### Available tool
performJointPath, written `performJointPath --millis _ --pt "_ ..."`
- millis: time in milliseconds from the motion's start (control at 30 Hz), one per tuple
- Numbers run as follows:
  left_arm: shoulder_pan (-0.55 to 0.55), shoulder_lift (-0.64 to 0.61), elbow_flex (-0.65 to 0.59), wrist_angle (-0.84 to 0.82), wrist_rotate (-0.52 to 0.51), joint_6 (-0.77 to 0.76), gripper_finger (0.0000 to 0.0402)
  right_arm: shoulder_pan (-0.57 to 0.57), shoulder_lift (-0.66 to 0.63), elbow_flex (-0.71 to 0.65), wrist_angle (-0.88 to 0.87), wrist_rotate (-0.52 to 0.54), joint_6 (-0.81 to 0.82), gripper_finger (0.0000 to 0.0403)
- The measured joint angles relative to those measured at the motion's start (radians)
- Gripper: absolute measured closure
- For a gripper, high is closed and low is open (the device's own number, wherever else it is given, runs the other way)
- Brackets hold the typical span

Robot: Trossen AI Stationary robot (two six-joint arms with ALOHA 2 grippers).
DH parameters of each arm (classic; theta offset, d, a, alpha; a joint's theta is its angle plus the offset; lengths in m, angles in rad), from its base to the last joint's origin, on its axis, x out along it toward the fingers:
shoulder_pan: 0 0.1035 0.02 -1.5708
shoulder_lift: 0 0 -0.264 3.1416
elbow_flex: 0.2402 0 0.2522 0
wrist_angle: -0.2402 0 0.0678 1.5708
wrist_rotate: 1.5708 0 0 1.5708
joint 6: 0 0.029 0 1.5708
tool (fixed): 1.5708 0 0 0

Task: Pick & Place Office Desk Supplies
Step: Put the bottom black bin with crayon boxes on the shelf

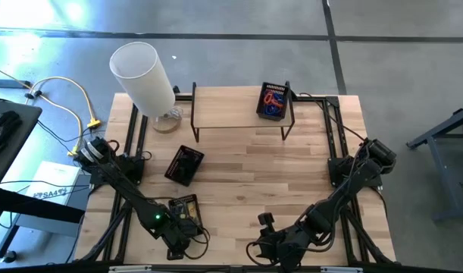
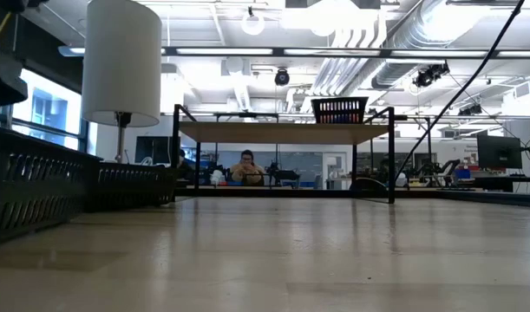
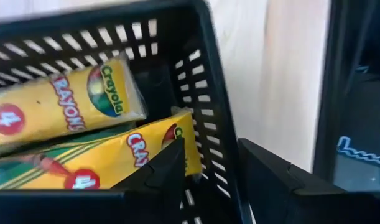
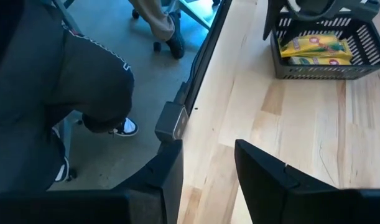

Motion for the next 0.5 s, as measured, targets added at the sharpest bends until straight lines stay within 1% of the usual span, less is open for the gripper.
performJointPath --millis 200,400,500 --pt "0.0 0.018 0.0 -0.004 0.006 0.001 0.0264 0.0 0.0 0.0 0.002 -0.003 0.043 0.027" --pt "-0.003 0.018 0.0 -0.034 0.006 0.014 0.0265 0.0 0.0 0.0 0.019 -0.008 0.153 0.027" --pt "-0.004 0.018 0.0 -0.038 0.007 0.033 0.0282 0.0 0.0 0.0 0.021 -0.008 0.163 0.027"
